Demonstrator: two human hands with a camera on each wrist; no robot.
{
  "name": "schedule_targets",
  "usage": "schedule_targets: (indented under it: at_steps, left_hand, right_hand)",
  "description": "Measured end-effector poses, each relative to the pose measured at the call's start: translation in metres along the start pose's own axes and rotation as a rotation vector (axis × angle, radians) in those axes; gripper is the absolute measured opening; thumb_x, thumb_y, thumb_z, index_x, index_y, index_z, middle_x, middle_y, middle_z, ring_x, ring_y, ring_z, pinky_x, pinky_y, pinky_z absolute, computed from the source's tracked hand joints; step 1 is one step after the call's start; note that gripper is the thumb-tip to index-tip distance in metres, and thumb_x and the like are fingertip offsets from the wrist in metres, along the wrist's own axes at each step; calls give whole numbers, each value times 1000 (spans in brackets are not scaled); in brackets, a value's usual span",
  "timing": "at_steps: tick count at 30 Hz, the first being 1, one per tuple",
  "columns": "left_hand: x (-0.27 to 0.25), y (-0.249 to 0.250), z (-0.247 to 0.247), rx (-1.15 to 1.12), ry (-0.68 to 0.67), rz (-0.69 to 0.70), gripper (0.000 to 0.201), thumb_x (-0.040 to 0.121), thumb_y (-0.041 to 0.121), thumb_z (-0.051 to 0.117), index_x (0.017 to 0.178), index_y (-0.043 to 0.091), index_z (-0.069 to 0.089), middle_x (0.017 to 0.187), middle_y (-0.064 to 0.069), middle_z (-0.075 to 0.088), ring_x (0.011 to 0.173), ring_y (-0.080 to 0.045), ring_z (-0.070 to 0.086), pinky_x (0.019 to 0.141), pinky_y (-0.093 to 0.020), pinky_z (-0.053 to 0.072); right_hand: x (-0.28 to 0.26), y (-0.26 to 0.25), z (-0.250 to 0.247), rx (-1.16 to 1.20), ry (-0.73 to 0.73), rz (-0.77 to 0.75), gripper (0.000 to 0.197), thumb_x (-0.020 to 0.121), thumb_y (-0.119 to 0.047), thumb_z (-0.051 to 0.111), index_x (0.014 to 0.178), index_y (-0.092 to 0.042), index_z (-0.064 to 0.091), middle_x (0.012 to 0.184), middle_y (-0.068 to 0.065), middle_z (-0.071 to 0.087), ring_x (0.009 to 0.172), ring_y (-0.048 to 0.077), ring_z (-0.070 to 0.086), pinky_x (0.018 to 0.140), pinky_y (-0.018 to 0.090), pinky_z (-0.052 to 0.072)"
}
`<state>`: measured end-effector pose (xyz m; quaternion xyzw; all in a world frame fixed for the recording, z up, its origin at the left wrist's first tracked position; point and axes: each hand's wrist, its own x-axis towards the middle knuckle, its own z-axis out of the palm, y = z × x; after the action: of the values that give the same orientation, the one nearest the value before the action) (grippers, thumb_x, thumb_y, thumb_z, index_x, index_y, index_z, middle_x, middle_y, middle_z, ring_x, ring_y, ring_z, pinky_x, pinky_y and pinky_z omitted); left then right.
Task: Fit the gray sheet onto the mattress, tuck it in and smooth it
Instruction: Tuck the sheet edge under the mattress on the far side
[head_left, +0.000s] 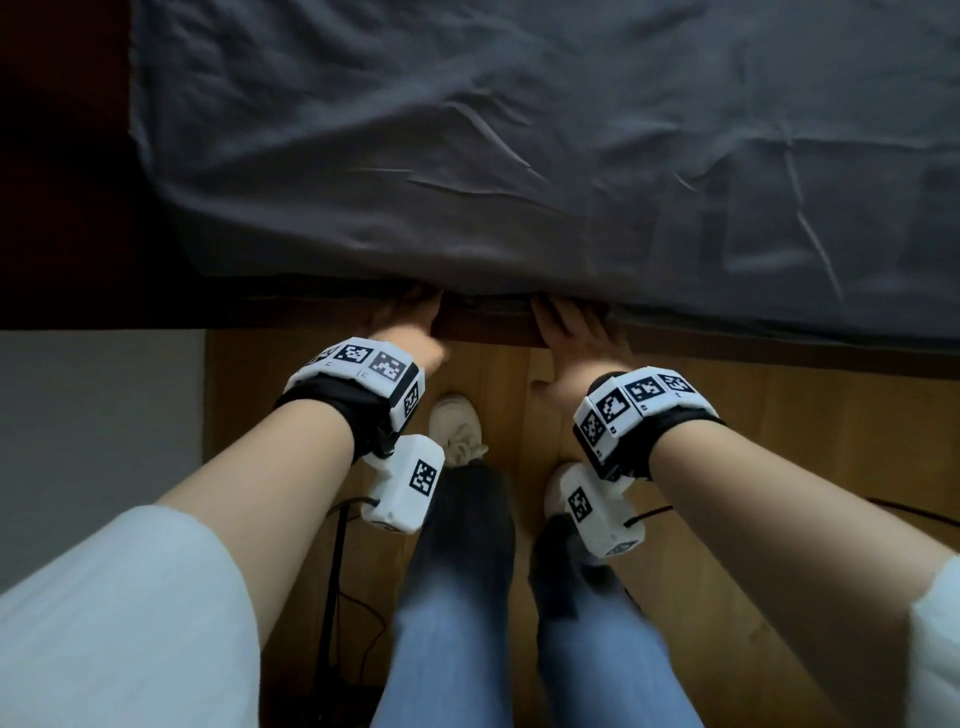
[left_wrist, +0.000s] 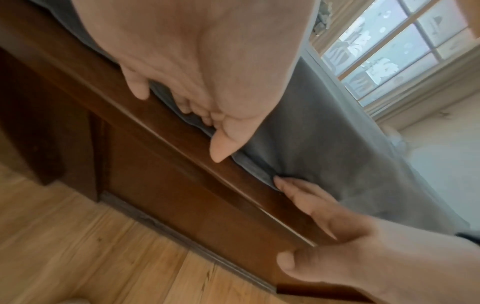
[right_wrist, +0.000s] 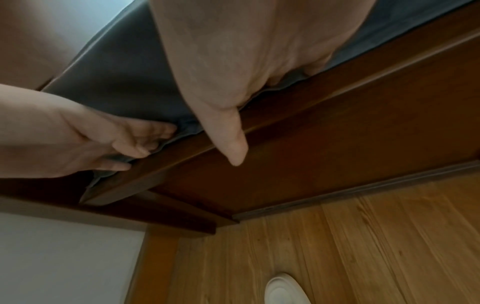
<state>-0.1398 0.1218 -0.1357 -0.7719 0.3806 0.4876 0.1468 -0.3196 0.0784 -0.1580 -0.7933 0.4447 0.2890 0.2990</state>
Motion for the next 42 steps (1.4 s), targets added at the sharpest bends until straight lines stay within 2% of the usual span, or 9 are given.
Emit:
schedule_targets:
  at_steps: [3, 7, 11, 17, 21, 25, 32, 38, 42]
  left_hand:
    - [-12, 7, 14, -17, 39, 3, 79, 88, 19, 53, 149, 33, 5, 160, 5, -3, 147, -26, -2, 120, -43, 10]
    - [-27, 37, 35, 25, 90, 88, 79, 86, 20, 52, 149, 34, 7, 159, 10, 1, 147, -19, 1, 119, -46, 9]
    - [-12, 64, 43, 85, 98, 79, 78, 87, 16, 52, 149, 32, 8, 159, 5, 2, 147, -21, 2, 118, -48, 9]
    - [-1, 64, 53, 116, 146, 81, 80, 87, 10, 52, 149, 34, 7, 159, 6, -3, 147, -20, 0, 117, -46, 13]
    - [-12, 55, 47, 120, 146, 142, 79, 85, 9, 50, 150, 30, 9, 159, 7, 2, 147, -17, 2, 118, -40, 9]
    - [-29, 77, 60, 32, 57, 311, 79, 85, 13, 51, 150, 29, 9, 159, 9, 4, 146, -17, 14, 118, -41, 19]
    - [-44, 142, 58, 150, 27, 316, 74, 87, 22, 48, 149, 35, 10, 154, 0, 27, 142, -21, 25, 116, -41, 20]
    - [-45, 187, 66, 280, -23, 304, 73, 87, 25, 50, 147, 39, 12, 152, -3, 33, 140, -23, 29, 116, -40, 20]
    - [-43, 230, 86, 263, -80, 273, 75, 87, 20, 51, 147, 42, 11, 148, -5, 39, 132, -25, 41, 110, -39, 34]
  right_hand:
    - [-12, 16, 5, 60, 39, -12, 88, 84, -33, 60, 150, -28, 1, 158, -7, -1, 147, 18, -1, 119, 40, 2]
    - [-38, 62, 3, 150, 115, 123, 85, 81, -30, 63, 149, -29, 12, 156, -3, 11, 144, 23, 12, 118, 39, 10]
    - [-45, 106, -5, 90, 89, 170, 83, 83, -33, 61, 149, -29, 11, 156, -4, 12, 144, 22, 10, 118, 40, 7]
    - [-34, 70, 1, 109, 69, -78, 85, 84, -29, 60, 150, -30, 6, 158, -8, 5, 146, 18, 4, 118, 37, 0]
    - [-11, 58, 4, 74, 81, -42, 90, 83, -33, 61, 150, -25, 2, 157, -5, 5, 145, 19, 6, 119, 42, 0]
    - [-18, 66, 4, 70, -7, -44, 92, 83, -31, 60, 150, -28, -4, 158, -12, -8, 147, 14, -7, 119, 43, -1]
    - [-62, 155, -12, 170, 30, 293, 87, 80, -25, 61, 149, -29, 9, 158, -8, 8, 147, 15, 3, 120, 41, 6]
    - [-75, 202, -20, 137, 56, 206, 82, 81, -23, 58, 149, -31, 13, 157, -7, 13, 146, 16, 8, 119, 40, 5]
    - [-76, 245, -21, 226, 59, 224, 80, 83, -22, 56, 149, -33, 12, 157, -7, 13, 146, 17, 6, 119, 39, 3]
